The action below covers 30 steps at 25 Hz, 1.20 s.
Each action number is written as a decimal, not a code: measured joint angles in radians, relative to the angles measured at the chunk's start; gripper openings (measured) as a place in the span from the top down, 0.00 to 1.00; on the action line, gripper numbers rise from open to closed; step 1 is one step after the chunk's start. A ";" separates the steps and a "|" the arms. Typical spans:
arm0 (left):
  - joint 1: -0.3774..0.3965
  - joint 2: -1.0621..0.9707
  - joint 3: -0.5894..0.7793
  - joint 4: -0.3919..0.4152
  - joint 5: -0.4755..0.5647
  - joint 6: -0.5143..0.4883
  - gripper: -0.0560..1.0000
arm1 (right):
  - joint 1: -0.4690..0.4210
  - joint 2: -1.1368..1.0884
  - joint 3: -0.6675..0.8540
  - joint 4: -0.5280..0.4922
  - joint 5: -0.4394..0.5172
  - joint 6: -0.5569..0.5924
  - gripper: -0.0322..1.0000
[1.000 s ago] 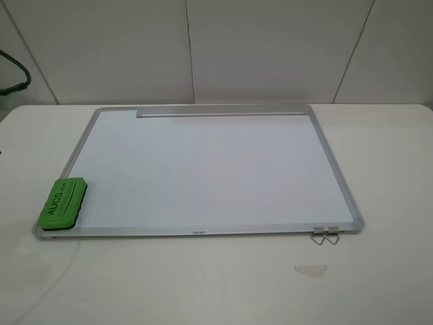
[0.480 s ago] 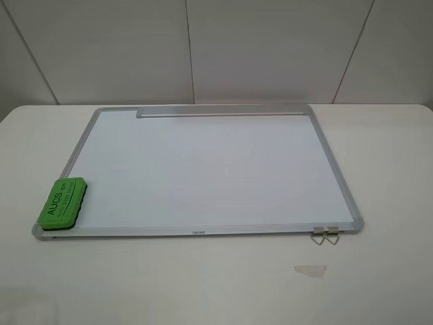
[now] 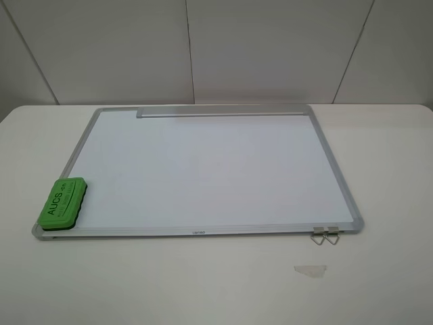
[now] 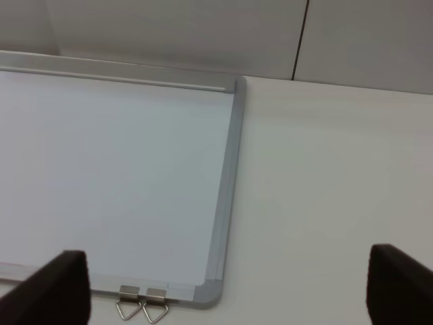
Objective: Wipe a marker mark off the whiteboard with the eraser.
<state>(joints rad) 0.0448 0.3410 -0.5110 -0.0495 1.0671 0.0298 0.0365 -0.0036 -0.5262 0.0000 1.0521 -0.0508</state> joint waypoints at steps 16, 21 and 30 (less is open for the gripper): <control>0.000 -0.346 0.003 -0.003 -0.006 0.003 0.32 | 0.000 0.000 0.000 0.000 0.000 0.000 0.18; 0.000 -0.346 0.003 -0.003 -0.006 0.003 0.32 | 0.000 0.000 0.000 0.000 0.000 0.000 0.18; 0.000 -0.346 0.003 -0.003 -0.006 0.003 0.32 | 0.000 0.000 0.000 0.000 0.000 0.000 0.18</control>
<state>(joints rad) 0.0448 -0.0054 -0.5082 -0.0523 1.0611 0.0331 0.0365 -0.0036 -0.5262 0.0000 1.0521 -0.0508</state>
